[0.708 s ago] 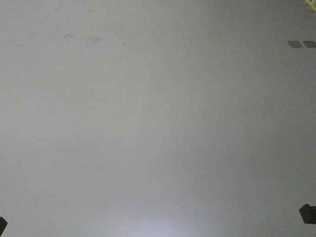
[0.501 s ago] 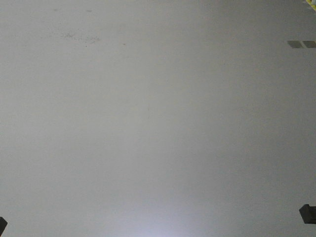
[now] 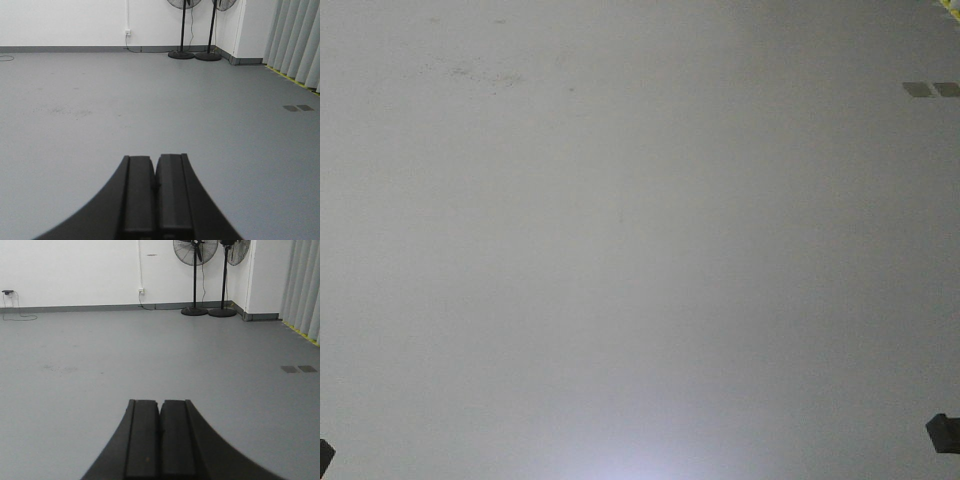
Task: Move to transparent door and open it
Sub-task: 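Drive the base forward across the grey floor, arms stowed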
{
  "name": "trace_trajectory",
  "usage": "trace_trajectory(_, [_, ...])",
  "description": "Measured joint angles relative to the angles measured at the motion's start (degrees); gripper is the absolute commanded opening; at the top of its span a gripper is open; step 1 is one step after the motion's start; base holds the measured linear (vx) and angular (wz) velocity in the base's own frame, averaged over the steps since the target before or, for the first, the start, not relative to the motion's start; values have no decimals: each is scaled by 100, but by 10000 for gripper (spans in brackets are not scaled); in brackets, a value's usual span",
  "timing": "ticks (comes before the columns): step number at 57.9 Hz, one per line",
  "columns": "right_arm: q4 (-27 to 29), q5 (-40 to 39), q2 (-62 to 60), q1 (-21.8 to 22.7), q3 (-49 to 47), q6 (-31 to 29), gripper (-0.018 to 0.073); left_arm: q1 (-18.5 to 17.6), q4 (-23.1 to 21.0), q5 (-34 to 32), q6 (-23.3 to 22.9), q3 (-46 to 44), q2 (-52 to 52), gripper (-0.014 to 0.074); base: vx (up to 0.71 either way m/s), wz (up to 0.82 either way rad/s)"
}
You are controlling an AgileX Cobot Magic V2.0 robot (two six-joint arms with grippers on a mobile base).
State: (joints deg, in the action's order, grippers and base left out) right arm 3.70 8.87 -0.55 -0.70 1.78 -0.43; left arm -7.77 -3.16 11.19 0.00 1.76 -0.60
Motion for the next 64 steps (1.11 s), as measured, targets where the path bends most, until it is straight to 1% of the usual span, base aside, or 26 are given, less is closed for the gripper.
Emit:
trace_trajectory(30, [0, -5, 0, 0, 0, 0, -6, 0, 0, 0, 0, 0, 0, 3, 6, -1])
trace_trajectory(64, [0, -1, 0, 0, 0, 0, -6, 0, 0, 0, 0, 0, 0, 3, 30, 14])
